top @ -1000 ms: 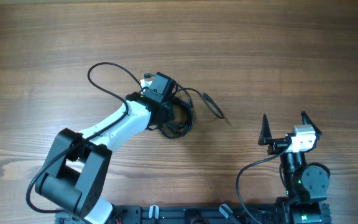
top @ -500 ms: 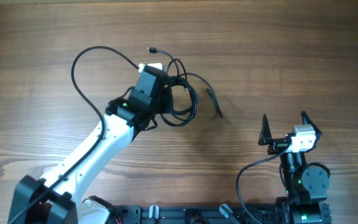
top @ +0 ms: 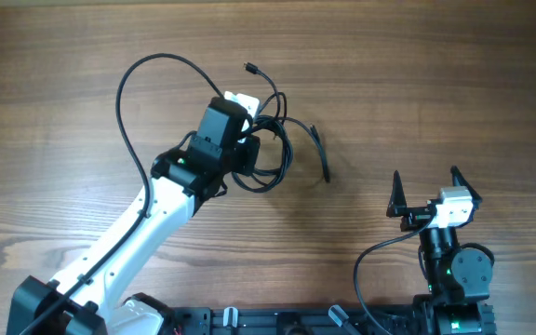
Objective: Untangle cables
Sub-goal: 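Lift the grasped cable bundle upward with the left gripper, then move the right gripper toward the hanging cables and grasp a loop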
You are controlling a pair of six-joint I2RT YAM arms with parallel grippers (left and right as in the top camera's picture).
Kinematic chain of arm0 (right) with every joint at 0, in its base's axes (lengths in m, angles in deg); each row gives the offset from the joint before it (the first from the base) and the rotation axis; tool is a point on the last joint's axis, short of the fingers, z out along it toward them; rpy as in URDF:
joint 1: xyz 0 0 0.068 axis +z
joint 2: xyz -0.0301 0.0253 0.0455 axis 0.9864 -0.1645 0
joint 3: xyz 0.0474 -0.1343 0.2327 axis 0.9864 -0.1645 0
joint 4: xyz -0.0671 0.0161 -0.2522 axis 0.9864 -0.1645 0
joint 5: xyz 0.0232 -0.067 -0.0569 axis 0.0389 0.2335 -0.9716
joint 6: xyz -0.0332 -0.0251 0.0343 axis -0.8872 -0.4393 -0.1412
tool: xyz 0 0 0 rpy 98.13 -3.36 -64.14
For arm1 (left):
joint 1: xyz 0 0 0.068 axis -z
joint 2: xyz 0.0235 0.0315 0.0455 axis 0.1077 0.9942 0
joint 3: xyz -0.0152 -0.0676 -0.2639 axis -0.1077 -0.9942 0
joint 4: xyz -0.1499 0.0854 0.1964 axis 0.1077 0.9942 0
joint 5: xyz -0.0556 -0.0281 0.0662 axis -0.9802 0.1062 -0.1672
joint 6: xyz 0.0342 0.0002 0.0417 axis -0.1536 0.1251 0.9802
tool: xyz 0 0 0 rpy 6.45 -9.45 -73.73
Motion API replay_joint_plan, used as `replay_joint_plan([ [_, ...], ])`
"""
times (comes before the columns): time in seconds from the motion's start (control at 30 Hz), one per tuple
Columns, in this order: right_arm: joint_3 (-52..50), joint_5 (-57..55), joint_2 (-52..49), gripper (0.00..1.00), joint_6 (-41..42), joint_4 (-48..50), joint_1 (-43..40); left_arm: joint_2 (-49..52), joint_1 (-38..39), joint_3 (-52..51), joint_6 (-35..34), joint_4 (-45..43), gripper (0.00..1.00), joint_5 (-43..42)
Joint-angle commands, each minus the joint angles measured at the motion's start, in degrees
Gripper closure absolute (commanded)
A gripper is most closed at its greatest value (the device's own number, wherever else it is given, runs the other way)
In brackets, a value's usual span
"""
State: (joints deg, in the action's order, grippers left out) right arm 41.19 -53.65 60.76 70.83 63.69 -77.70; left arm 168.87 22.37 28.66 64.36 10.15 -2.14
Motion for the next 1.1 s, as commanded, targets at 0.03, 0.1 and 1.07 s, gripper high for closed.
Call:
replay_joint_plan([
  [0.03, -0.04, -0.76, 0.26, 0.00, 0.61, 0.39, -0.28, -4.94, 0.22, 0.72, 6.27, -0.61, 0.96, 0.55],
  [0.1, -0.04, -0.76, 0.26, 0.00, 0.61, 0.39, -0.28, -6.38, 0.22, 0.72, 6.25, -0.61, 0.96, 0.55],
  [1.07, 13.97, 23.54, -6.54, 0.00, 30.12, -4.37, -0.28, -9.75, 0.20, 0.72, 1.38, -1.66, 0.96, 0.55],
])
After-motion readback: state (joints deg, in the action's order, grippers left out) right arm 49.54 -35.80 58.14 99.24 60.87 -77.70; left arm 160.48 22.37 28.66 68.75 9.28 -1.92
